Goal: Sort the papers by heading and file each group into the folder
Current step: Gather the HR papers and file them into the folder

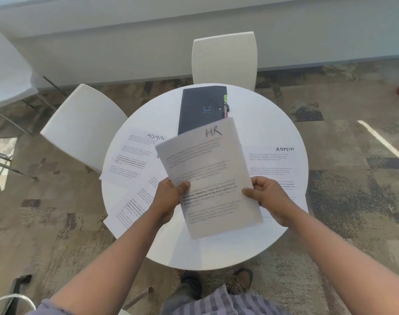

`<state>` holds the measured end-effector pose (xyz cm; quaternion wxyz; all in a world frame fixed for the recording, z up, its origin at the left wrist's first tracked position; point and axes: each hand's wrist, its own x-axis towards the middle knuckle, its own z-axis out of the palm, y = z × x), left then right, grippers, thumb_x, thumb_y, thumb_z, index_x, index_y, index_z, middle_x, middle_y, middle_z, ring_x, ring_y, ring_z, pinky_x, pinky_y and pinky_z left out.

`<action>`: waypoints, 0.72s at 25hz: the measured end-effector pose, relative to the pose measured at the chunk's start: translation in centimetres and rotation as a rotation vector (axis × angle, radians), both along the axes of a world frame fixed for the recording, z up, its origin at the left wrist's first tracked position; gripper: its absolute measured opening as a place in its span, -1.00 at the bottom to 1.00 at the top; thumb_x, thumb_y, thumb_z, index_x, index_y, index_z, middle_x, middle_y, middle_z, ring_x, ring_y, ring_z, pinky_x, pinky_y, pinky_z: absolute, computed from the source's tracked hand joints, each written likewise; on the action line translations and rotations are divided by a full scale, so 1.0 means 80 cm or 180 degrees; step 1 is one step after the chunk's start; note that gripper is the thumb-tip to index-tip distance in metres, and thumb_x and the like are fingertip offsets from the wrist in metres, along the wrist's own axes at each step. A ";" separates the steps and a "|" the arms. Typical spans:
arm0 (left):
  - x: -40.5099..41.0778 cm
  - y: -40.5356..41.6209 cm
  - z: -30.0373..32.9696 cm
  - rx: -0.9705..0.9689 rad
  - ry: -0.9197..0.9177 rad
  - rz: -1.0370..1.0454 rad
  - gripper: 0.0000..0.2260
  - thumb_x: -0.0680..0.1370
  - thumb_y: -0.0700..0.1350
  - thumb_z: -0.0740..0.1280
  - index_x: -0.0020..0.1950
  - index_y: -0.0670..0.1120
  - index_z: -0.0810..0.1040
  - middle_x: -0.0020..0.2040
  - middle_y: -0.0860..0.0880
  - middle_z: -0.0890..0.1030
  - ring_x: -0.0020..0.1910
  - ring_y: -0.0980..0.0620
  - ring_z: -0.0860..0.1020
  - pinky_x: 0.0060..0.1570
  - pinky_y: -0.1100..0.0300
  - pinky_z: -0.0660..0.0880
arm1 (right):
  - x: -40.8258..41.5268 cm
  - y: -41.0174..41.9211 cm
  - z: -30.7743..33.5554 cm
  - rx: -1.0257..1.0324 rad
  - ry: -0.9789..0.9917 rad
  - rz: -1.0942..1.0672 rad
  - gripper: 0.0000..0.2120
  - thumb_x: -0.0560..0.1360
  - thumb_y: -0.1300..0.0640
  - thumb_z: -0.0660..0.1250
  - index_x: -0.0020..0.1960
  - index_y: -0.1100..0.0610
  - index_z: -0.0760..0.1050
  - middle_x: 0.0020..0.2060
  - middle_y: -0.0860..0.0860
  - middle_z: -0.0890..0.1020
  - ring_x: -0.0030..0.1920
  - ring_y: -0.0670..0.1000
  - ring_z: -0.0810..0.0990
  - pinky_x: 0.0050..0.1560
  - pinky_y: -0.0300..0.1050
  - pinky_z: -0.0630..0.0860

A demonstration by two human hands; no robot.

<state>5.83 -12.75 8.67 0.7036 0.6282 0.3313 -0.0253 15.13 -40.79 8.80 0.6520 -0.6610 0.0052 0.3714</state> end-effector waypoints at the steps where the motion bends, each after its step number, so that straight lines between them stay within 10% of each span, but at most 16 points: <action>1: 0.004 0.002 0.002 -0.0244 -0.0073 0.0171 -0.75 0.64 -0.29 0.33 0.31 -0.19 0.59 0.18 -0.13 0.71 0.19 -0.22 0.66 0.25 -0.24 0.56 | 0.003 -0.009 -0.001 0.0184 0.0227 -0.0067 -0.76 0.51 0.22 0.48 0.16 0.21 0.61 0.09 0.14 0.74 0.07 0.14 0.72 0.11 0.08 0.63; 5: 0.008 -0.007 0.011 -0.1179 -0.0462 0.0738 -0.66 0.65 -0.33 0.27 0.41 -0.10 0.52 0.29 -0.10 0.67 0.27 -0.14 0.64 0.27 -0.21 0.54 | -0.012 -0.027 -0.012 0.1076 0.0938 -0.0262 -0.48 0.23 0.13 0.69 0.16 0.05 0.66 0.10 0.11 0.72 0.04 0.11 0.70 0.10 0.01 0.63; 9: 0.011 -0.033 0.007 -0.1520 -0.0548 0.0888 -0.68 0.64 -0.35 0.28 0.34 -0.07 0.56 0.26 -0.09 0.68 0.25 -0.11 0.65 0.26 -0.18 0.55 | -0.042 0.013 -0.017 0.1097 0.0985 -0.0585 -0.68 0.51 0.34 0.41 0.24 0.13 0.58 0.14 0.11 0.72 0.09 0.11 0.71 -0.03 -0.04 0.67; 18: -0.011 0.022 -0.013 -0.0772 -0.0159 0.1396 -0.72 0.45 -0.41 0.46 0.01 -0.07 0.58 -0.09 -0.09 0.69 -0.15 -0.04 0.58 -0.12 0.17 0.54 | -0.005 -0.017 -0.013 -0.0088 -0.0168 -0.0560 -0.72 0.63 0.37 0.28 0.17 0.04 0.60 0.08 -0.02 0.74 0.16 0.08 0.69 0.11 0.04 0.65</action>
